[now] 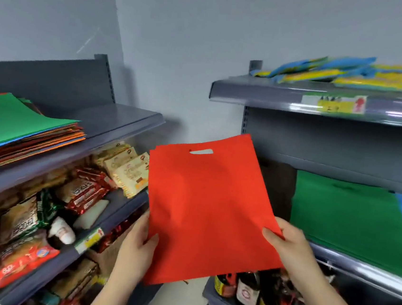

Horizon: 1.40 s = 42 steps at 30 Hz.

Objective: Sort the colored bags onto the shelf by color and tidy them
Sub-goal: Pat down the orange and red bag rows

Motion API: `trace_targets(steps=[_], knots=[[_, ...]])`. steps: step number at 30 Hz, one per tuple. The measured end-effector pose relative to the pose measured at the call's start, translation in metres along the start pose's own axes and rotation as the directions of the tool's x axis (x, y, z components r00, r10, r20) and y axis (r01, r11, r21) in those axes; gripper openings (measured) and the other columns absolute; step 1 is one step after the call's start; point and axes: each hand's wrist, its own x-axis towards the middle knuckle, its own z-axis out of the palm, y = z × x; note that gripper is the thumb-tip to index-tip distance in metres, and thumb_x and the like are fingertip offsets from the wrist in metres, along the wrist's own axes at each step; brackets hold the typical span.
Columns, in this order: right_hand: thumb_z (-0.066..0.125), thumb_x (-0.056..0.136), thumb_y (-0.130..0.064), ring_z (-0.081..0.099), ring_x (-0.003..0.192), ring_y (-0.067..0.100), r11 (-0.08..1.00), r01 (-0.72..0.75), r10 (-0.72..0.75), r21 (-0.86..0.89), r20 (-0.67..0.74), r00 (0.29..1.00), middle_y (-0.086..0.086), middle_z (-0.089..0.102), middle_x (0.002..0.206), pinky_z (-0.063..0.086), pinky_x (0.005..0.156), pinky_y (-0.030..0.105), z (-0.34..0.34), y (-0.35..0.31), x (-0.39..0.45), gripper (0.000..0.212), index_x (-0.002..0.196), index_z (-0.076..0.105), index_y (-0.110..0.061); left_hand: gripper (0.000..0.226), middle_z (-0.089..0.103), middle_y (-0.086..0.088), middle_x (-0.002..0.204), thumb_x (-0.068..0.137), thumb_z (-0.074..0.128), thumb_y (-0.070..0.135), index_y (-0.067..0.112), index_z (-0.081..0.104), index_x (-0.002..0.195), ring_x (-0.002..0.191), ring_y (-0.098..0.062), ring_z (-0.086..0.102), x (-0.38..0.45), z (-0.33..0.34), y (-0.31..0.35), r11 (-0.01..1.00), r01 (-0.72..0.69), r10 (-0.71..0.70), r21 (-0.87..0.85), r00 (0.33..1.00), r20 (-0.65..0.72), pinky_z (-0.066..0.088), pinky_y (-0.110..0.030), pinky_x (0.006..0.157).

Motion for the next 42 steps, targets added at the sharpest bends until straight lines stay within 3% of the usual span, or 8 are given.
trace_targets(steps=[3, 10, 13, 19, 23, 27, 33, 42], knots=[[0.054, 0.091, 0.001, 0.068, 0.079, 0.010, 0.999, -0.020, 0.024, 0.038, -0.104, 0.994, -0.013, 0.074, 0.083, 0.050, 0.074, 0.030, -0.040, 0.005, -0.014, 0.033, 0.091, 0.068, -0.029, 0.050, 0.068, 0.012, 0.109, 0.063, 0.053, 0.024, 0.043, 0.055, 0.109, 0.107, -0.007, 0.060, 0.003, 0.035, 0.016, 0.996, -0.025, 0.034, -0.081, 0.993, 0.111, 0.040, -0.043, 0.102], [0.054, 0.091, 0.001, 0.068, 0.079, 0.020, 0.986, -0.044, 0.089, 0.160, -0.287, 0.954, 0.005, 0.075, 0.089, 0.053, 0.073, 0.033, -0.140, 0.019, -0.053, 0.024, 0.099, 0.069, -0.017, 0.042, 0.070, 0.017, 0.067, 0.063, 0.068, 0.036, 0.037, 0.055, 0.102, 0.066, -0.006, 0.064, -0.022, 0.135, 0.061, 0.984, -0.056, 0.100, -0.170, 0.960, 0.260, 0.046, -0.026, 0.068], [0.053, 0.091, 0.000, 0.069, 0.078, 0.020, 0.981, -0.034, 0.100, 0.190, -0.351, 0.931, 0.005, 0.075, 0.089, 0.057, 0.069, 0.028, -0.188, 0.022, -0.072, 0.022, 0.102, 0.067, -0.013, 0.037, 0.071, 0.009, 0.069, 0.083, 0.070, 0.008, 0.028, 0.054, 0.110, 0.064, -0.001, 0.067, -0.033, 0.182, 0.075, 0.984, -0.087, 0.134, -0.158, 0.938, 0.318, 0.048, -0.021, 0.061], [0.052, 0.093, -0.002, 0.070, 0.077, 0.016, 0.980, -0.013, 0.110, 0.197, -0.489, 0.865, 0.005, 0.075, 0.089, 0.055, 0.061, 0.021, -0.288, 0.032, -0.112, 0.021, 0.102, 0.067, -0.012, 0.046, 0.074, 0.005, 0.090, 0.069, 0.069, 0.016, 0.035, 0.054, 0.109, 0.090, -0.016, 0.067, -0.065, 0.287, 0.103, 0.967, -0.112, 0.210, -0.229, 0.860, 0.465, 0.050, -0.031, 0.083], [0.052, 0.093, -0.004, 0.071, 0.079, 0.020, 0.983, 0.004, 0.103, 0.182, -0.578, 0.809, 0.006, 0.074, 0.090, 0.056, 0.062, 0.024, -0.350, 0.040, -0.139, 0.021, 0.103, 0.067, -0.014, 0.049, 0.073, 0.013, 0.087, 0.084, 0.057, -0.013, 0.028, 0.052, 0.109, 0.087, -0.010, 0.067, -0.090, 0.357, 0.118, 0.953, -0.106, 0.258, -0.286, 0.779, 0.572, 0.051, -0.016, 0.076], [0.054, 0.092, -0.005, 0.071, 0.075, 0.015, 0.988, 0.009, 0.099, 0.153, -0.681, 0.726, 0.002, 0.075, 0.086, 0.055, 0.060, 0.025, -0.396, 0.048, -0.167, 0.022, 0.099, 0.068, -0.019, 0.052, 0.073, 0.015, 0.087, 0.085, 0.061, -0.007, 0.039, 0.051, 0.109, 0.091, -0.014, 0.067, -0.116, 0.410, 0.134, 0.952, -0.141, 0.286, -0.271, 0.721, 0.631, 0.049, -0.035, 0.086], [0.056, 0.091, -0.004, 0.068, 0.078, 0.023, 0.990, -0.015, 0.124, 0.142, -0.808, 0.576, 0.010, 0.074, 0.089, 0.053, 0.076, 0.038, -0.449, 0.057, -0.197, 0.018, 0.097, 0.070, -0.014, 0.049, 0.070, 0.019, 0.087, 0.086, 0.063, 0.001, 0.039, 0.047, 0.113, 0.086, 0.003, 0.065, -0.145, 0.476, 0.171, 0.944, -0.157, 0.323, -0.289, 0.603, 0.729, 0.047, -0.023, 0.079], [0.053, 0.091, 0.001, 0.067, 0.063, 0.011, 0.996, -0.003, 0.088, 0.094, -0.926, 0.367, 0.001, 0.073, 0.074, 0.053, 0.056, 0.020, -0.517, 0.044, -0.219, 0.017, 0.095, 0.067, -0.007, 0.042, 0.069, 0.005, 0.103, 0.089, 0.057, 0.000, 0.039, 0.052, 0.103, 0.095, -0.013, 0.066, -0.175, 0.579, 0.221, 0.931, -0.117, 0.363, -0.347, 0.417, 0.833, 0.048, -0.038, 0.092]])
